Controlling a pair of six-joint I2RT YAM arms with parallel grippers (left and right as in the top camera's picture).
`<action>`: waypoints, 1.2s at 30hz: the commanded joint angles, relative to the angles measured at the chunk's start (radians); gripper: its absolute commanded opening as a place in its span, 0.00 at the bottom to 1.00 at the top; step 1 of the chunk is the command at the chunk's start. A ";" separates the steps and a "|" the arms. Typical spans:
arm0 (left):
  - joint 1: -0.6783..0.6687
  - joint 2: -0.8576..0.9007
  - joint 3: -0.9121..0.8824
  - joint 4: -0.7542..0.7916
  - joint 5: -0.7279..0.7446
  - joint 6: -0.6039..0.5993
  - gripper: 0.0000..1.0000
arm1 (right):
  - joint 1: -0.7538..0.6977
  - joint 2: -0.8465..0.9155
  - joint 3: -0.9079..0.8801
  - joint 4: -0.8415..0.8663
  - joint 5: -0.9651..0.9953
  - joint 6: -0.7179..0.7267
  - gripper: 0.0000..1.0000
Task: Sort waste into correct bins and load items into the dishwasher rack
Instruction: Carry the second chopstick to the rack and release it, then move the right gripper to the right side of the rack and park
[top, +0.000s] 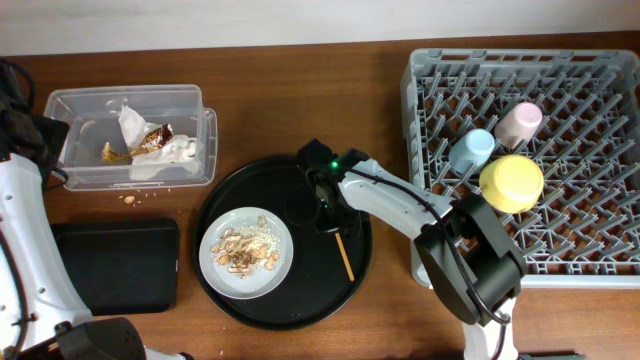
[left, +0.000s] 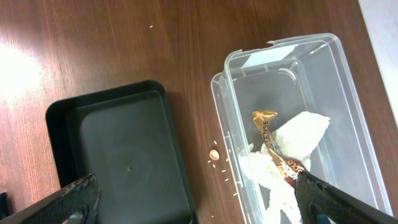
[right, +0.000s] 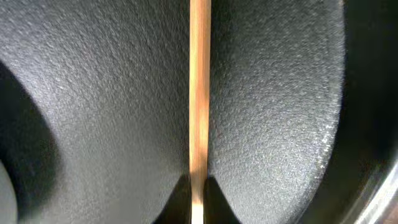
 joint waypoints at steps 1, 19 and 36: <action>0.003 0.005 0.003 0.000 -0.007 -0.006 0.99 | -0.057 0.000 0.244 -0.160 0.065 0.008 0.04; 0.003 0.005 0.003 0.000 -0.007 -0.006 0.99 | -0.544 0.018 0.551 -0.186 0.168 -0.248 0.06; 0.003 0.005 0.003 0.000 -0.007 -0.006 0.99 | -0.546 -0.245 0.508 -0.549 0.089 -0.110 0.44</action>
